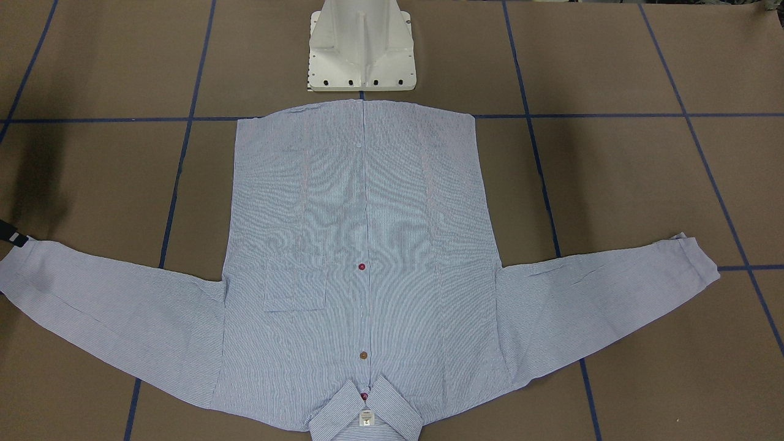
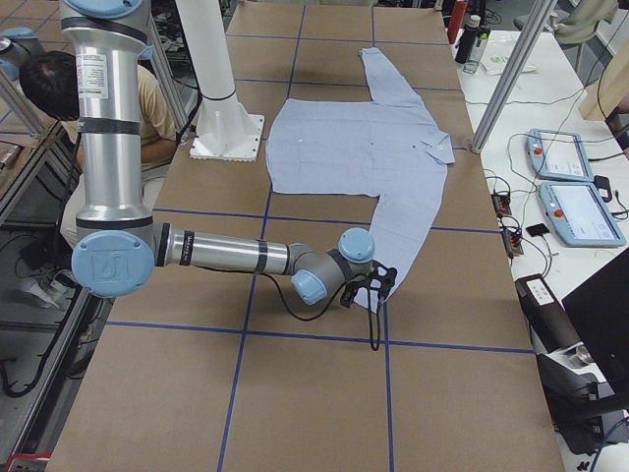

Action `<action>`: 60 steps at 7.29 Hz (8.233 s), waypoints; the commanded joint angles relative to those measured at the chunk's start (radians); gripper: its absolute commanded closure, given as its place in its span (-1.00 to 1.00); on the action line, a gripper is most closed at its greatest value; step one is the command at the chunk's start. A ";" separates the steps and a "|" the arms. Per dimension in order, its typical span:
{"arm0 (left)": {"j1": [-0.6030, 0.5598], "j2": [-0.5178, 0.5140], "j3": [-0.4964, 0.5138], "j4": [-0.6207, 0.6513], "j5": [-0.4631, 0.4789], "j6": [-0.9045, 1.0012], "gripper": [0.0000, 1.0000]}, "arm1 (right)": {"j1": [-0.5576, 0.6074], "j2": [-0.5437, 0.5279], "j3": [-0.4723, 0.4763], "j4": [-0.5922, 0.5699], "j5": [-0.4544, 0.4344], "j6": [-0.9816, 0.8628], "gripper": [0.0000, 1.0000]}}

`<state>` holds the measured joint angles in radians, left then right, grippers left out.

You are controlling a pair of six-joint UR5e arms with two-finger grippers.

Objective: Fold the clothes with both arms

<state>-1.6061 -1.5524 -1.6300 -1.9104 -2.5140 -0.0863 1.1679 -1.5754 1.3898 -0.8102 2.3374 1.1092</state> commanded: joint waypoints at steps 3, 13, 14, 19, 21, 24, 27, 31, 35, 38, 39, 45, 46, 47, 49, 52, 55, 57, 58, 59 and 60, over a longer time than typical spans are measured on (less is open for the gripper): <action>0.000 0.000 0.005 -0.001 0.001 0.000 -1.00 | -0.016 0.000 -0.008 0.008 -0.012 0.034 -0.78; 0.000 -0.002 -0.002 -0.001 0.003 -0.003 -1.00 | -0.036 0.044 -0.074 0.008 -0.018 0.041 -0.61; 0.000 -0.002 -0.004 -0.001 0.003 -0.003 -1.00 | -0.036 0.044 -0.074 0.008 -0.018 0.044 -0.39; 0.000 -0.002 -0.005 -0.001 0.003 -0.004 -1.00 | -0.036 0.044 -0.058 0.011 -0.016 0.080 1.00; 0.000 -0.003 -0.005 -0.001 0.003 -0.004 -1.00 | -0.036 0.044 -0.043 0.011 -0.016 0.081 0.99; 0.000 -0.003 -0.005 -0.001 0.001 -0.004 -1.00 | -0.034 0.052 0.017 0.009 -0.044 0.083 1.00; 0.000 -0.003 -0.005 -0.001 0.001 -0.004 -1.00 | -0.036 0.127 0.072 -0.007 -0.101 0.083 1.00; 0.000 -0.008 -0.005 0.001 0.001 -0.006 -1.00 | -0.120 0.459 0.098 -0.321 -0.110 0.092 1.00; -0.001 -0.011 -0.010 -0.001 0.001 -0.004 -1.00 | -0.337 0.794 0.005 -0.403 -0.303 0.291 1.00; 0.000 -0.011 -0.013 -0.001 0.000 -0.004 -1.00 | -0.433 0.958 -0.115 -0.396 -0.397 0.316 1.00; 0.000 -0.011 -0.013 -0.001 0.000 -0.004 -1.00 | -0.438 1.000 -0.144 -0.391 -0.400 0.316 1.00; -0.001 -0.011 -0.014 -0.001 0.000 -0.004 -1.00 | -0.474 1.054 -0.230 -0.339 -0.452 0.317 1.00; 0.000 -0.011 -0.014 -0.001 0.000 -0.004 -1.00 | -0.479 1.051 -0.236 -0.339 -0.452 0.316 0.67; -0.001 -0.011 -0.016 -0.001 0.000 -0.004 -1.00 | -0.482 1.051 -0.244 -0.339 -0.454 0.316 -0.58; -0.002 -0.006 -0.047 -0.007 0.004 -0.007 -1.00 | -0.481 1.043 -0.245 -0.331 -0.460 0.316 -0.98; 0.041 -0.057 0.019 -0.114 0.023 -0.155 -1.00 | -0.436 0.950 -0.180 -0.323 -0.452 0.352 -0.97; 0.210 -0.057 0.120 -0.407 0.126 -0.540 -1.00 | -0.326 0.737 -0.007 -0.326 -0.348 0.385 -0.96; 0.265 -0.069 0.215 -0.513 0.124 -0.702 -0.99 | -0.274 0.614 0.080 -0.325 -0.346 0.379 -0.96; 0.268 -0.069 0.261 -0.582 0.123 -0.761 -0.99 | -0.252 0.598 0.083 -0.325 -0.346 0.379 -0.95; 0.273 -0.071 0.328 -0.695 0.124 -0.844 -0.99 | -0.234 0.559 0.110 -0.325 -0.346 0.379 -0.95; 0.293 -0.074 0.379 -0.775 0.126 -0.927 -0.99 | -0.229 0.545 0.132 -0.325 -0.348 0.383 -0.95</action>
<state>-1.3314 -1.6230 -1.3196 -2.5753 -2.3899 -0.9114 0.9248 -1.0019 1.4935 -1.1351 1.9906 1.4891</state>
